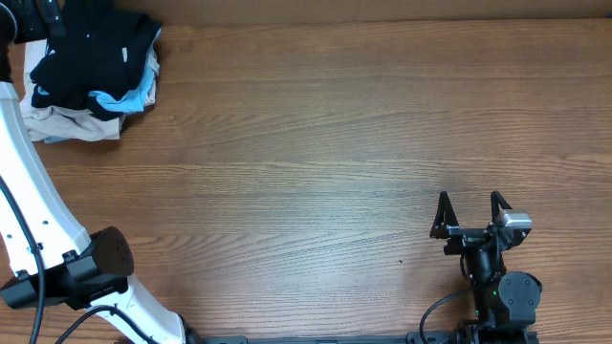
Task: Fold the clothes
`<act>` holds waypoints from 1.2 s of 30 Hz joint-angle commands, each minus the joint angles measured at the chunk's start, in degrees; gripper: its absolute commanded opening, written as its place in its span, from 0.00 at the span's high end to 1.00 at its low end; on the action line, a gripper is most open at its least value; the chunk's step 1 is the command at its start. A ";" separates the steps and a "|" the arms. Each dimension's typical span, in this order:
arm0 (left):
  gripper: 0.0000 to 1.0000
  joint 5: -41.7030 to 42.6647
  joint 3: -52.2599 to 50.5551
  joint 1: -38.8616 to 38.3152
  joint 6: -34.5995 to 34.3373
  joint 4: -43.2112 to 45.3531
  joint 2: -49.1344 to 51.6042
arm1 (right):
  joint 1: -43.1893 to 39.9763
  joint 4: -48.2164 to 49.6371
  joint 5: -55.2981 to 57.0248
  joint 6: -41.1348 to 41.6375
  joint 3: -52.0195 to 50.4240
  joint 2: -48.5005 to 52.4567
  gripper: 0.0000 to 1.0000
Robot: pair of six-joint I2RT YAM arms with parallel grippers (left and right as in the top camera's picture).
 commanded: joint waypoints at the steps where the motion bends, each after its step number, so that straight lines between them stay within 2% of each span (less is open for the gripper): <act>1: 0.00 0.20 -0.13 -1.14 -0.81 -0.04 0.70 | 0.42 0.31 0.79 -0.02 -0.59 -0.68 0.00; 10: 0.00 0.20 -1.42 -1.31 -0.81 -4.11 -3.56 | 0.42 0.31 0.79 -0.02 -0.59 -0.68 0.00; 15: 0.00 0.20 -13.22 -3.96 -0.81 -4.20 -14.62 | 0.42 0.31 0.79 -0.02 -0.59 -0.68 0.00; 21: 0.00 0.22 -28.68 -10.97 -0.81 -4.79 -29.64 | 0.42 0.31 0.79 -0.02 -0.59 -0.68 0.00; 36: 0.00 0.20 -45.90 -11.93 -0.81 -5.86 -50.90 | 0.42 0.31 0.79 -0.02 -0.59 -0.68 0.00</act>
